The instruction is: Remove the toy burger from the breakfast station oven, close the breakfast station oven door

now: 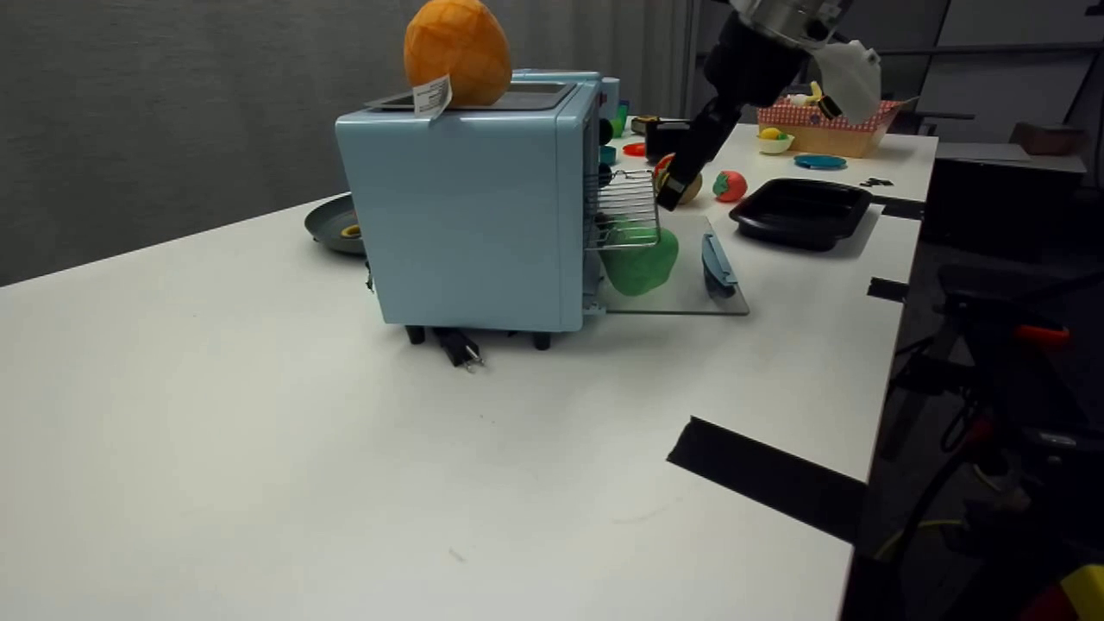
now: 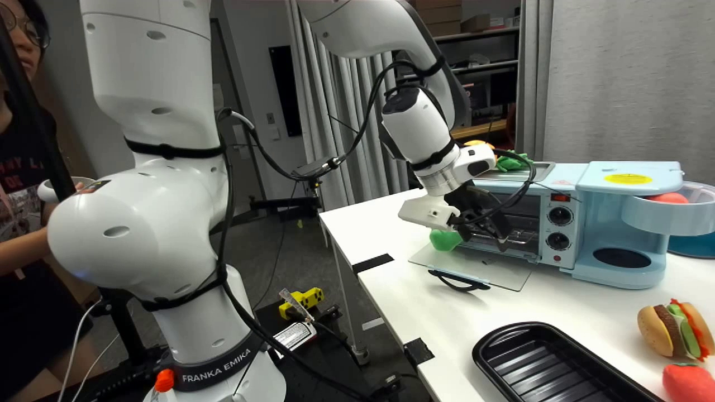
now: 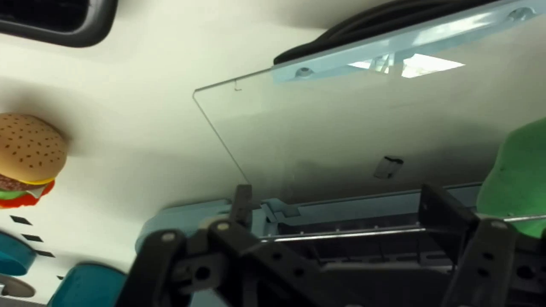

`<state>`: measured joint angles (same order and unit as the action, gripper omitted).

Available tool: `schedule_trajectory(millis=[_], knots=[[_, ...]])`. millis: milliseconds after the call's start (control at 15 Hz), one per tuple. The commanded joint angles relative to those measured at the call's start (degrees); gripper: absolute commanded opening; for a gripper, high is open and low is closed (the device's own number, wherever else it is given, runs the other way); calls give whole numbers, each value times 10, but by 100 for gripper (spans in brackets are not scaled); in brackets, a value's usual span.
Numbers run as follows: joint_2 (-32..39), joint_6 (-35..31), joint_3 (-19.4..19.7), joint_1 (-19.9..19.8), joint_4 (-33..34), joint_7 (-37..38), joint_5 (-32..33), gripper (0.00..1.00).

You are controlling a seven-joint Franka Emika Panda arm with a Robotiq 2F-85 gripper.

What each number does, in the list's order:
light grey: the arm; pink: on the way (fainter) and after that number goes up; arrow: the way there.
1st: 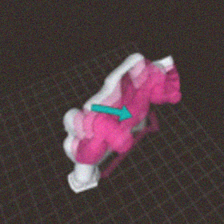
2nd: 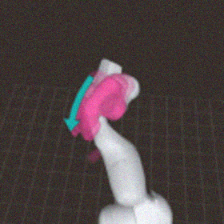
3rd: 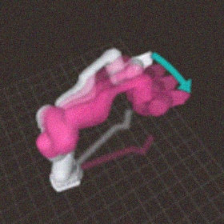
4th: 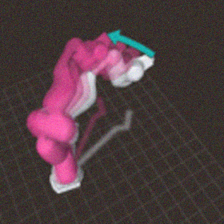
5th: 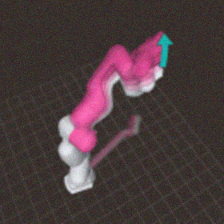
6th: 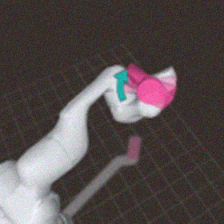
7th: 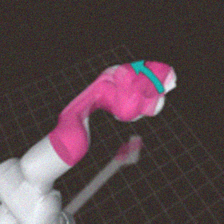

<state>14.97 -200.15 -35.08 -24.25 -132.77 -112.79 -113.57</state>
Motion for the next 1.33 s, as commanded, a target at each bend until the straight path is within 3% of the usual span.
schedule_trajectory(millis=[0,467,733,933,1000,1267], knots=[[52,-21,-61,-54,76,-110,-50,100],[140,-120,-189,-144,198,-277,-109,100],[175,-178,-241,-154,289,-327,-119,100],[193,-223,-250,-151,314,-353,-118,100],[180,-221,-215,-124,323,-384,-153,100],[177,-245,-197,-118,339,-434,-204,100]])
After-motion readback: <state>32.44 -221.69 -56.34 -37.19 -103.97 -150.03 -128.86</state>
